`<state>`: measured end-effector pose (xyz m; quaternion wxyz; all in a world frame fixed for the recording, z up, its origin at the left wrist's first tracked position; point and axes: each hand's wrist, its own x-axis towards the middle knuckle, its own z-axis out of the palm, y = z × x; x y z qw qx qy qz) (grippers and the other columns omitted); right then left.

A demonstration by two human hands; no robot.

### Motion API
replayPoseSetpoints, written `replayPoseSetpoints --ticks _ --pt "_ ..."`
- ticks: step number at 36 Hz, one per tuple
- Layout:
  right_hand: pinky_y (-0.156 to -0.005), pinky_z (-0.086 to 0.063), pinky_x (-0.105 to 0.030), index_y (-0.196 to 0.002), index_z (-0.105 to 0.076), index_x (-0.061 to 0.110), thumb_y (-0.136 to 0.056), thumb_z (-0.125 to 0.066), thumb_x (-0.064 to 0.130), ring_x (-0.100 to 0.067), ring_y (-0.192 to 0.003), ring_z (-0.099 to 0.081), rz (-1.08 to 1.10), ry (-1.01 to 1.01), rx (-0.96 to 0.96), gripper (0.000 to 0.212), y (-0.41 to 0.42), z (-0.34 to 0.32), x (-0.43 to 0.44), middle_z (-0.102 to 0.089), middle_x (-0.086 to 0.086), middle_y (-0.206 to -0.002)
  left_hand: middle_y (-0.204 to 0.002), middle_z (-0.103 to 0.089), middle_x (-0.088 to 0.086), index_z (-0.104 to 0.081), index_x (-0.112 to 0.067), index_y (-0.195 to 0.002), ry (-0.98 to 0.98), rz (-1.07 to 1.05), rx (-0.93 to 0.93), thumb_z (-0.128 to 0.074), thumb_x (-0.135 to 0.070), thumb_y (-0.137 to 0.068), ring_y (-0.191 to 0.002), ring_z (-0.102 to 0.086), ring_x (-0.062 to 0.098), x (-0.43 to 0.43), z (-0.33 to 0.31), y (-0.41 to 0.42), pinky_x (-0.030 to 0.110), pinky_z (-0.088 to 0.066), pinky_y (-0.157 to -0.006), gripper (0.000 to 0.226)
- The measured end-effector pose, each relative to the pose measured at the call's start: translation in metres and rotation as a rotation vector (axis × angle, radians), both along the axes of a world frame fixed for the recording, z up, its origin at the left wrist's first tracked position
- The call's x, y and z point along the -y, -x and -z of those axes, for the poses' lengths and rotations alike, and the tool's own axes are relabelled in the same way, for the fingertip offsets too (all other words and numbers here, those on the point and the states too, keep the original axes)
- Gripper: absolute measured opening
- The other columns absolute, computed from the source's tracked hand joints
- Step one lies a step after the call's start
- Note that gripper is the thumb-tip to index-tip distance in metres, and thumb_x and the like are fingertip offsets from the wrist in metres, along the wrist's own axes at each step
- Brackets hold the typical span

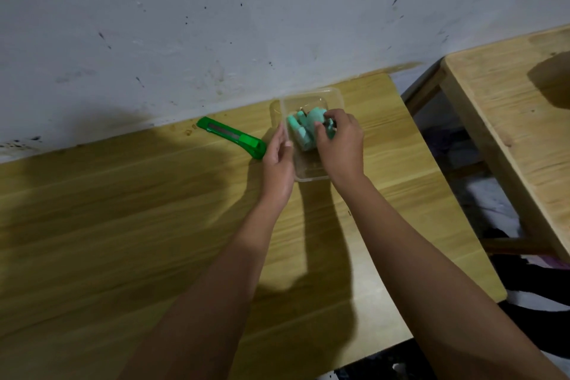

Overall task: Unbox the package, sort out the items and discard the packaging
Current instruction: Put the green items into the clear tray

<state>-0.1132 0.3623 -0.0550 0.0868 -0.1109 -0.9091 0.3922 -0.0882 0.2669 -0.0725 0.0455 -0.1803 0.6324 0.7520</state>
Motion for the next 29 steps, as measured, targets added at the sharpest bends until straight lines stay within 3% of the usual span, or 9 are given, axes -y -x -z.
replayPoseSetpoints --ticks 4,9,12,15,18,29 --pt "-0.076 -0.037 -0.023 -0.108 -0.059 0.005 -0.089 -0.057 0.019 -0.025 -0.097 -0.056 -0.056 -0.034 0.019 0.023 -0.0002 0.0011 -0.0025 -0.061 -0.014 -0.106 -0.148 -0.035 0.009 -0.031 -0.006 -0.141 -0.019 -0.005 0.012 -0.037 -0.001 -0.097 -0.136 -0.035 0.019 0.0032 0.0012 -0.0008 0.035 -0.029 -0.114 0.045" --pt "-0.081 -0.043 -0.03 -0.111 -0.056 0.002 -0.09 -0.053 0.01 -0.029 -0.102 -0.055 -0.061 -0.119 0.032 0.023 0.0024 0.002 -0.0035 -0.057 -0.016 -0.115 -0.148 -0.037 0.007 -0.031 -0.007 -0.142 0.03 0.029 -0.011 -0.038 -0.003 -0.097 -0.135 -0.036 0.015 0.0033 0.0027 -0.0004 0.019 -0.034 -0.105 0.045" --pt "-0.092 -0.043 -0.033 -0.121 -0.051 0.001 -0.09 -0.05 0.008 -0.029 -0.117 -0.05 -0.081 -0.145 0.067 0.031 0.0025 0.0055 -0.0008 -0.05 -0.015 -0.132 -0.147 -0.037 0.006 -0.031 -0.007 -0.142 0.029 0.037 -0.017 -0.039 -0.003 -0.097 -0.131 -0.037 0.011 0.0037 0.003 0.0002 0.009 -0.039 -0.096 0.046" --pt "-0.104 -0.036 -0.032 -0.13 -0.045 0.003 -0.091 -0.048 0.007 -0.027 -0.133 -0.036 -0.094 -0.147 0.077 0.039 -0.0007 0.0073 0.0006 -0.038 -0.014 -0.144 -0.148 -0.036 0.007 -0.03 -0.007 -0.142 0.024 0.04 -0.005 -0.039 -0.003 -0.097 -0.134 -0.037 0.014 0.0041 0.0006 0.0003 0.019 -0.037 -0.103 0.046" --pt "-0.102 -0.038 -0.03 -0.128 -0.049 0.002 -0.09 -0.046 0.001 -0.027 -0.128 -0.039 -0.104 -0.179 0.028 0.038 -0.0027 0.0063 -0.0005 -0.043 -0.015 -0.138 -0.147 -0.038 0.006 -0.031 -0.009 -0.142 0.009 0.041 0.005 -0.039 -0.003 -0.097 -0.134 -0.038 0.016 0.0049 -0.0002 0.0003 0.028 -0.035 -0.109 0.046" --pt "-0.097 -0.04 -0.029 -0.12 -0.054 -0.003 -0.087 -0.046 -0.002 -0.029 -0.118 -0.046 -0.117 -0.199 0.046 0.033 0.0035 0.0011 -0.0053 -0.049 -0.017 -0.13 -0.146 -0.04 0.007 -0.034 -0.009 -0.141 0.11 0.053 0.04 -0.041 -0.004 -0.097 -0.133 -0.04 0.017 0.0052 -0.0058 0.0005 0.033 -0.034 -0.111 0.045"
